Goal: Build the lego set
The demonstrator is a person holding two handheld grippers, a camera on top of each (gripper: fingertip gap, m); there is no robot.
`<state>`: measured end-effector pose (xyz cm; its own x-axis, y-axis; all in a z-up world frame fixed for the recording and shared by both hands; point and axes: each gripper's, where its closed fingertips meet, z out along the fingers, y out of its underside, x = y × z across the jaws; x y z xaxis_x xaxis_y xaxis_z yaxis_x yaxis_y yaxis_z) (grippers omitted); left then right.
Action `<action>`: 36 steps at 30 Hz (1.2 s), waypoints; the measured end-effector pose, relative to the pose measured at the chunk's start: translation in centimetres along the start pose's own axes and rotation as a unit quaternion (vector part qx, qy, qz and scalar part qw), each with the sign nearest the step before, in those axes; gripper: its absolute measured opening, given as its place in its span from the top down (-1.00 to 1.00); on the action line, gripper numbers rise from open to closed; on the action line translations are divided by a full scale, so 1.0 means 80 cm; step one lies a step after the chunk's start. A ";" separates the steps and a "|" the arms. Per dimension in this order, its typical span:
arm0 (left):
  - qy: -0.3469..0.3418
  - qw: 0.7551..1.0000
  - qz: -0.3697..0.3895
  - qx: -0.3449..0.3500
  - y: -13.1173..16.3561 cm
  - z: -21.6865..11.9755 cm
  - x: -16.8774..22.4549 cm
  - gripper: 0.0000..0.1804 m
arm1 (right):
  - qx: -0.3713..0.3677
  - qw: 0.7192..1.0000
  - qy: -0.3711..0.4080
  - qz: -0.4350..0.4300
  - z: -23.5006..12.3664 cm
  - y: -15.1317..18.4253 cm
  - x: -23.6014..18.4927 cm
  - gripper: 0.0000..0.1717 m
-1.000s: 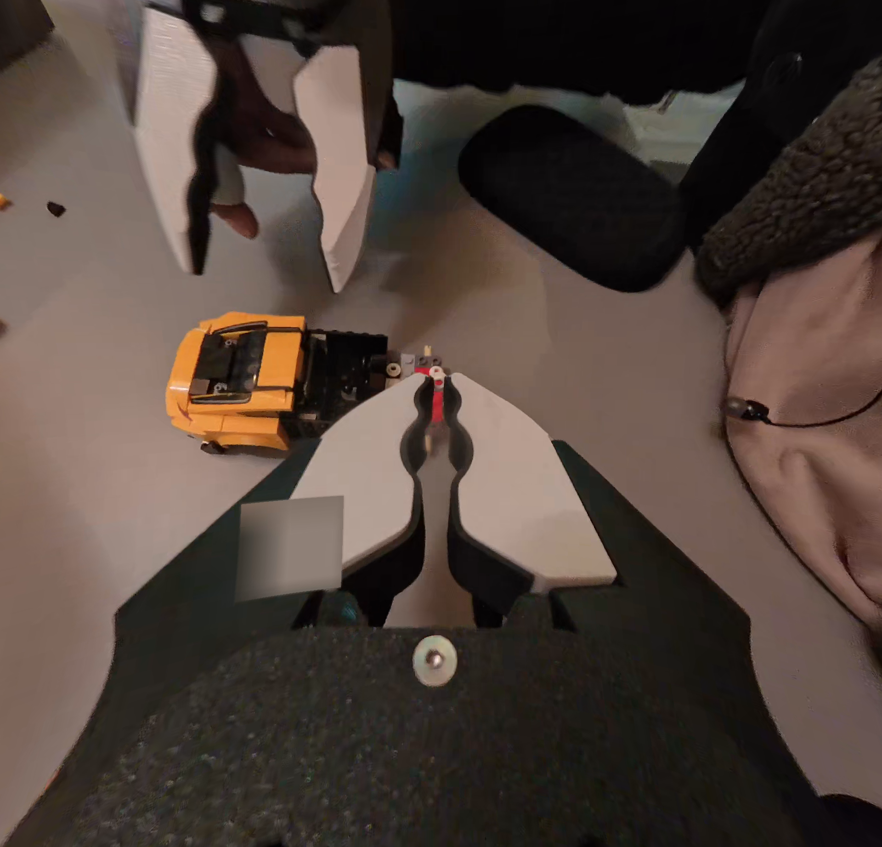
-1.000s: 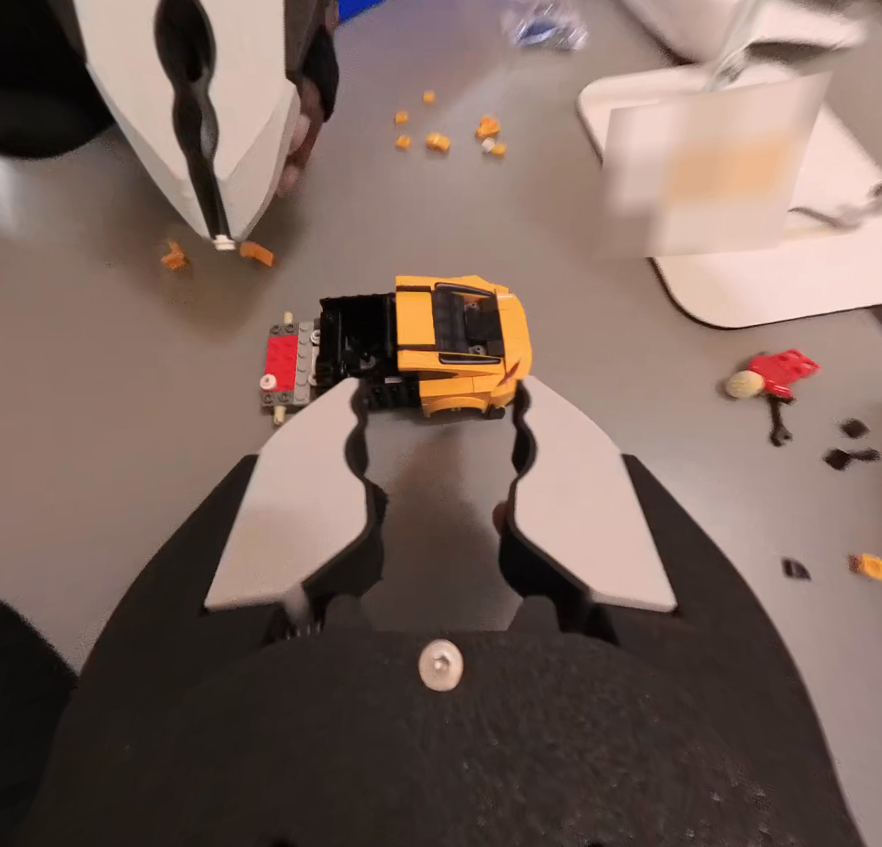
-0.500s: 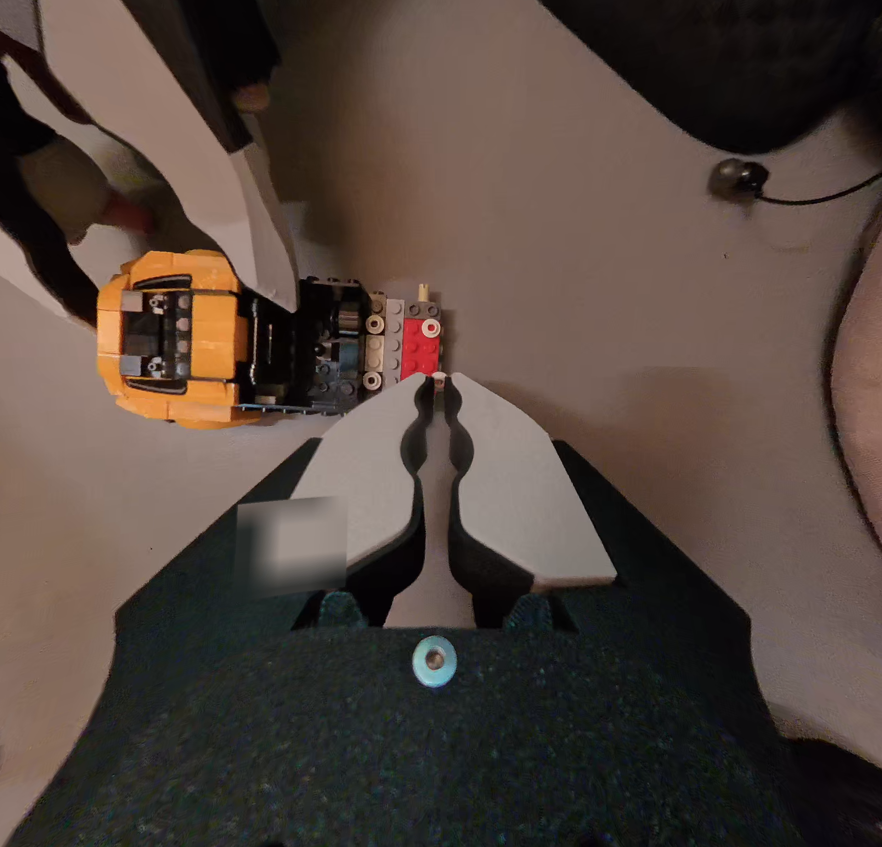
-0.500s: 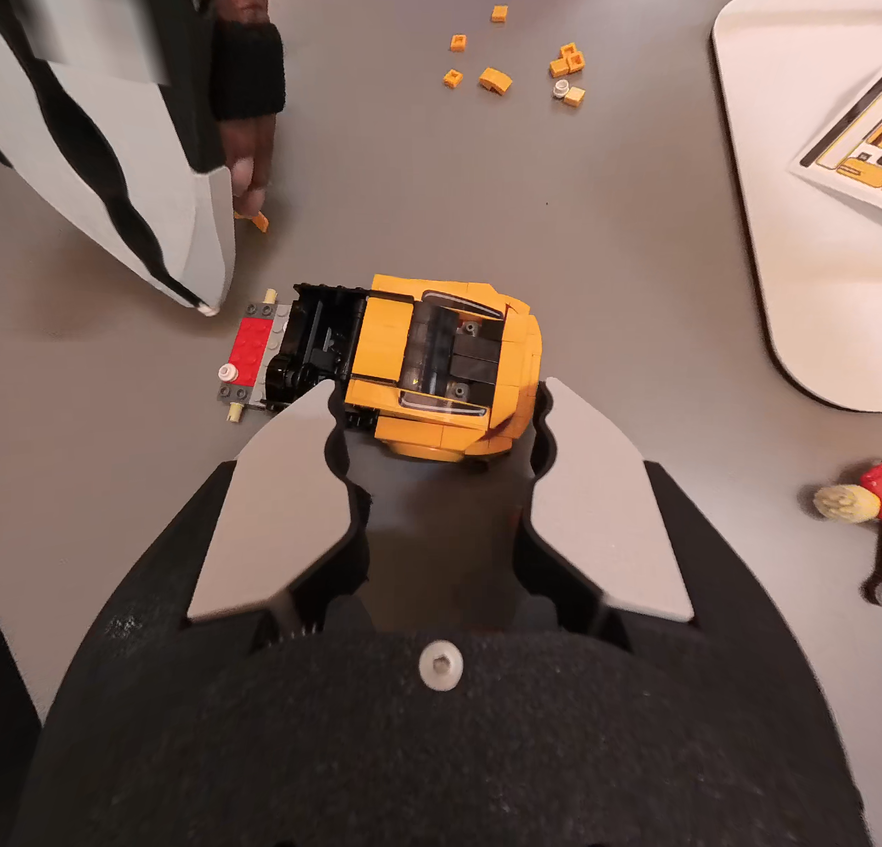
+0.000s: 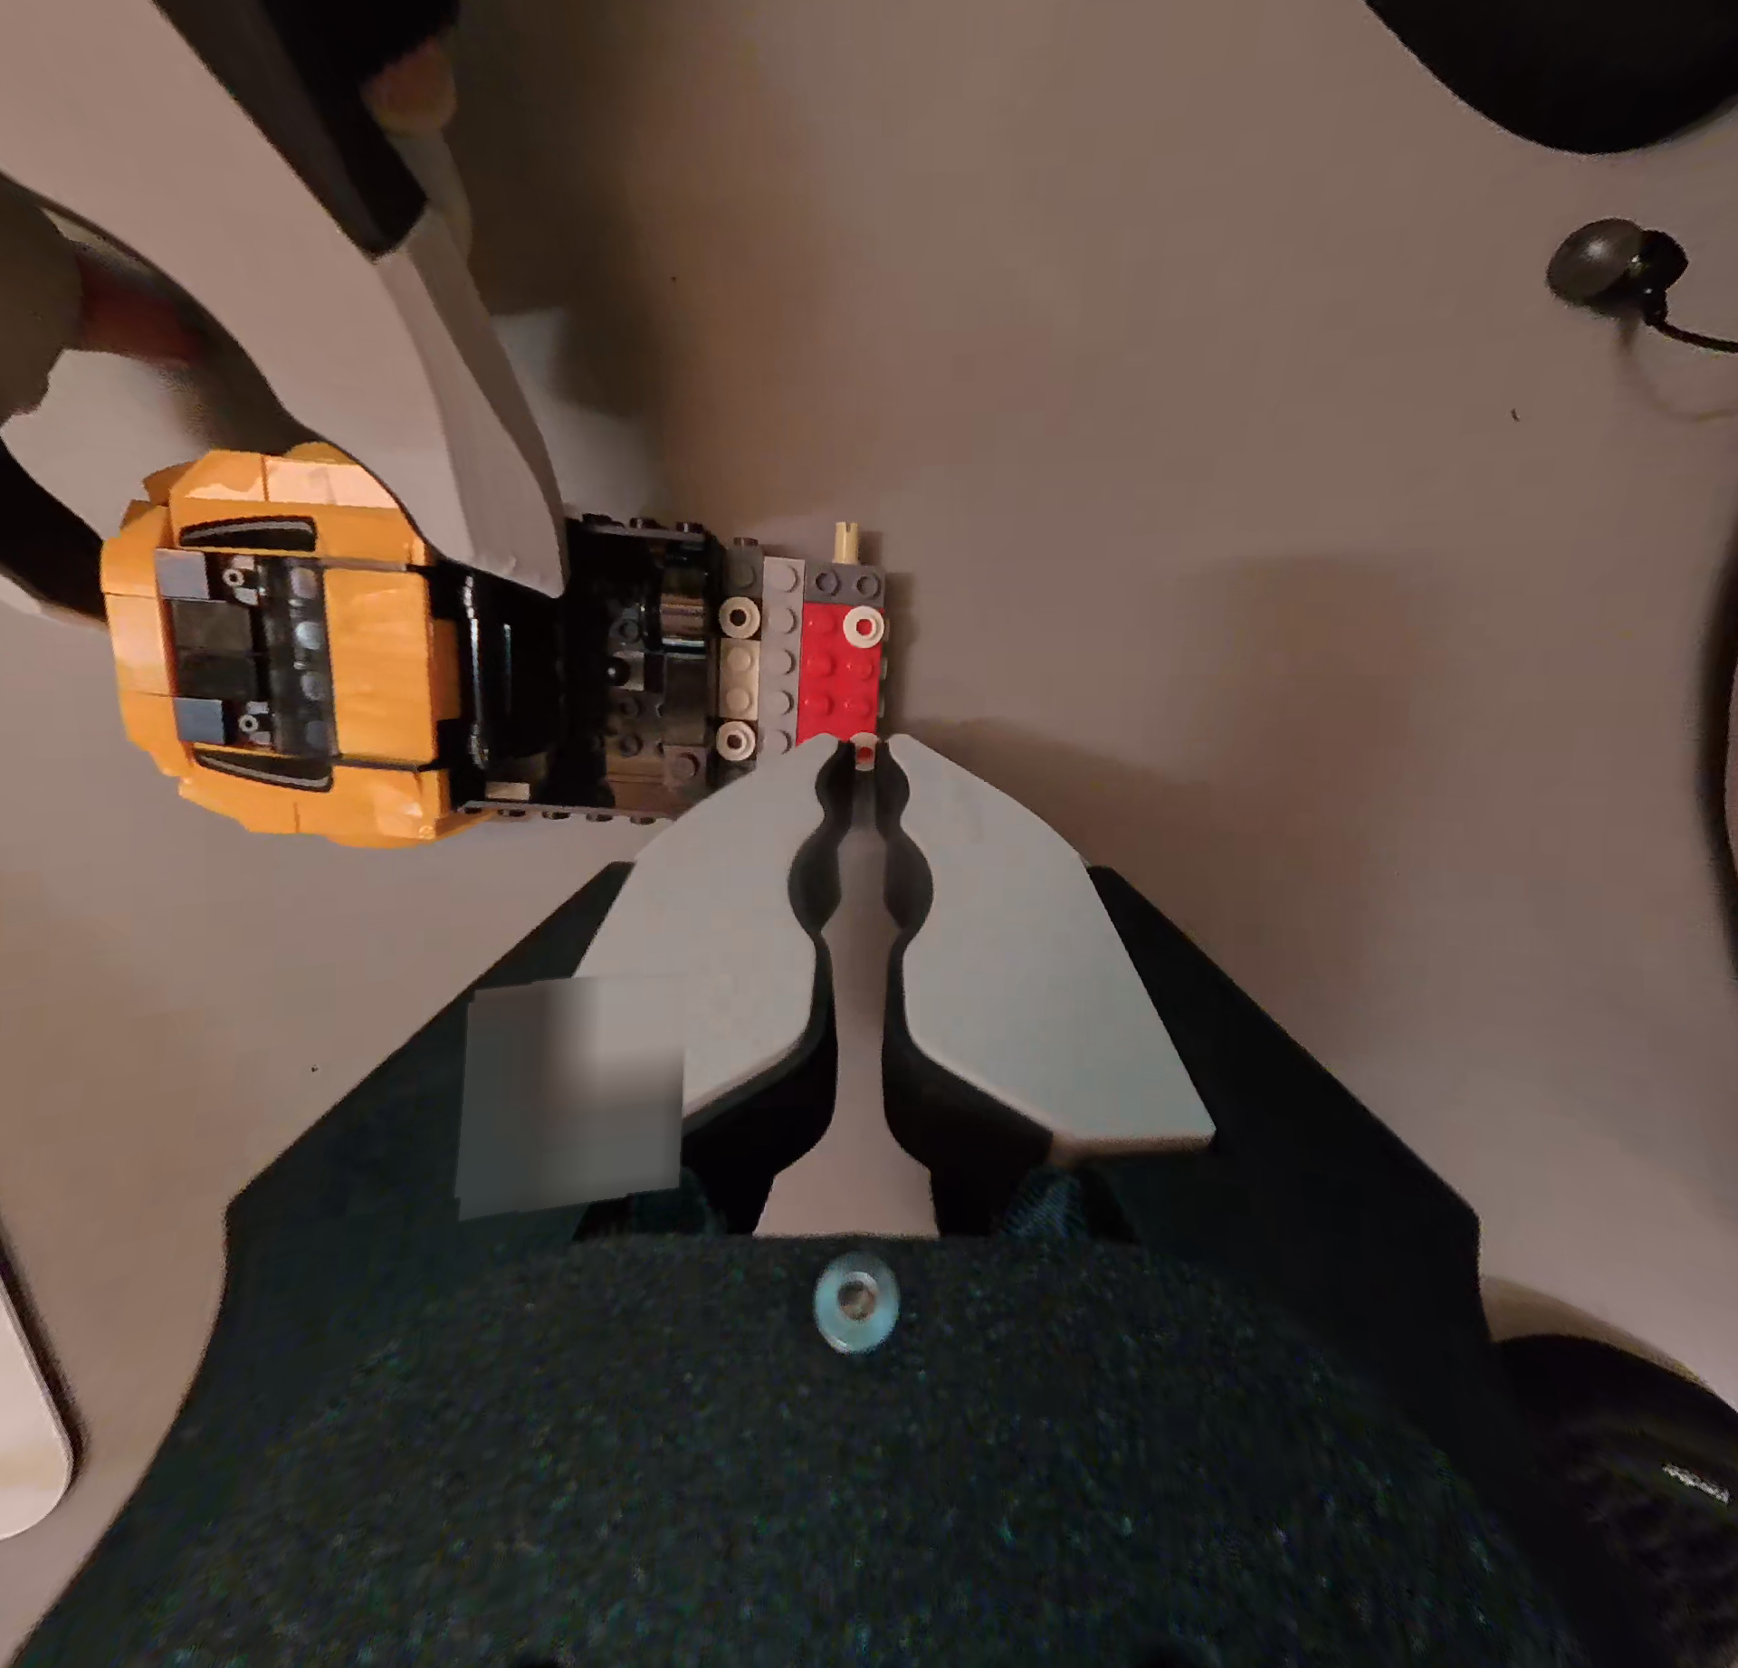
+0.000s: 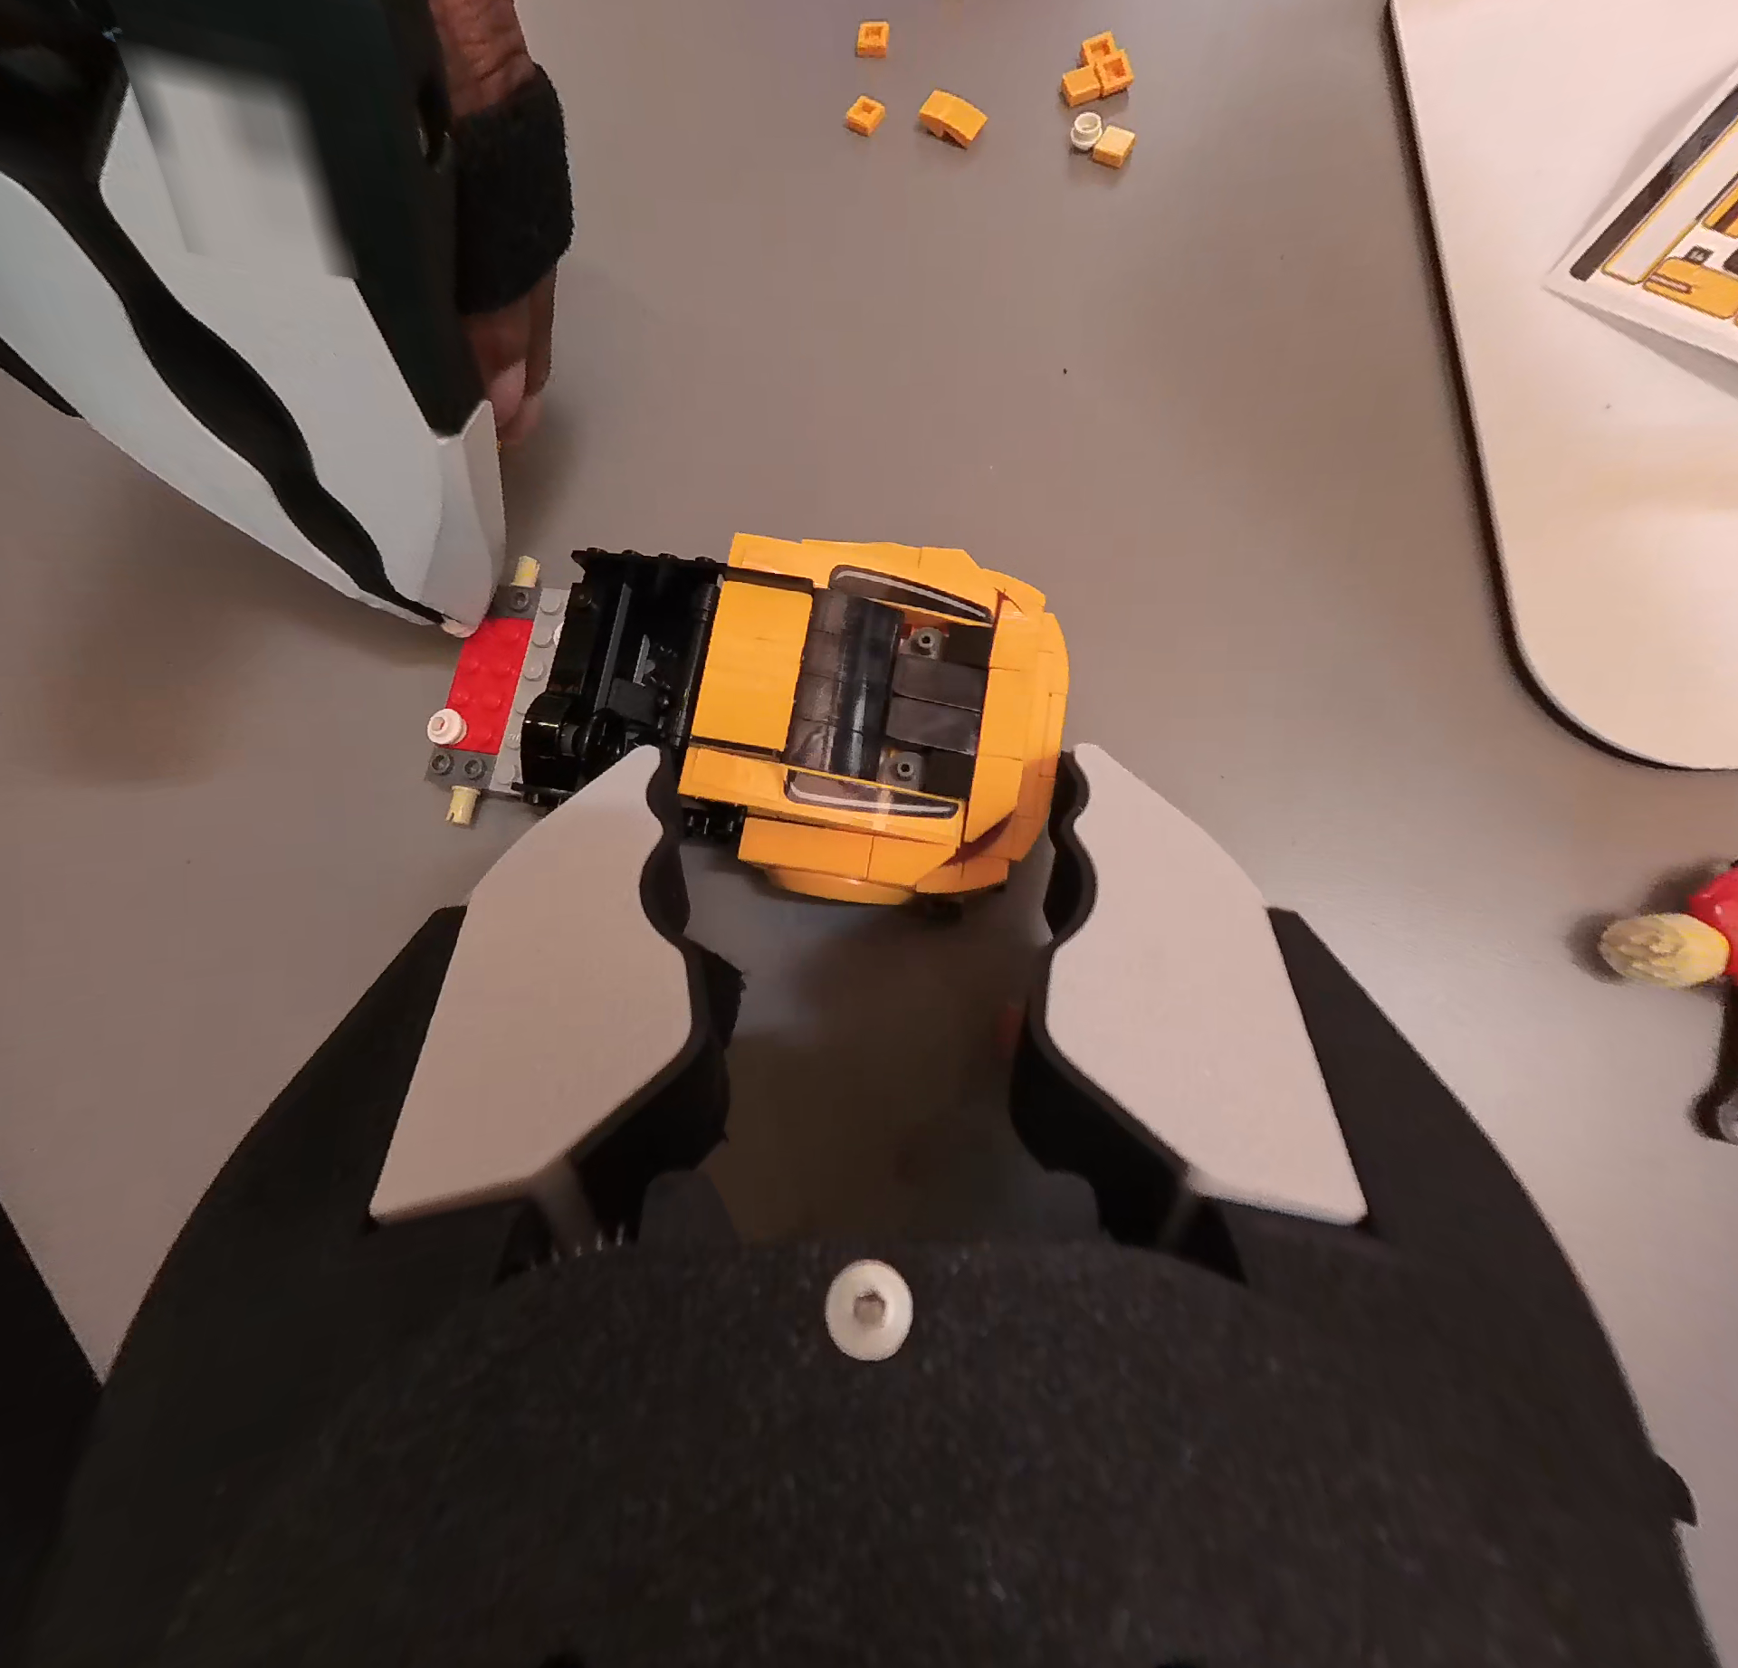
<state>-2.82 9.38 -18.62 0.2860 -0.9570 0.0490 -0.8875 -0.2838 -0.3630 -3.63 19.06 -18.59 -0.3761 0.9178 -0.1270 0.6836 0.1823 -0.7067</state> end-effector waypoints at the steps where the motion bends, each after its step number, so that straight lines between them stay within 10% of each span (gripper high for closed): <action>1: 0.001 1.000 0.000 -0.001 0.000 0.000 0.000 0.96 | -0.003 1.000 0.001 0.002 0.000 0.000 0.000 0.12; 36: -0.032 0.994 -0.004 -0.103 0.001 0.005 -0.003 0.95 | -0.013 1.000 0.008 0.008 -0.001 0.002 -0.001 0.12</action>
<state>-2.77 9.58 -19.04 0.3102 -0.9506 -0.0103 -0.9384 -0.3044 -0.1635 -3.50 19.05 -18.65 -0.3558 0.9259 -0.1267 0.7058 0.1774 -0.6859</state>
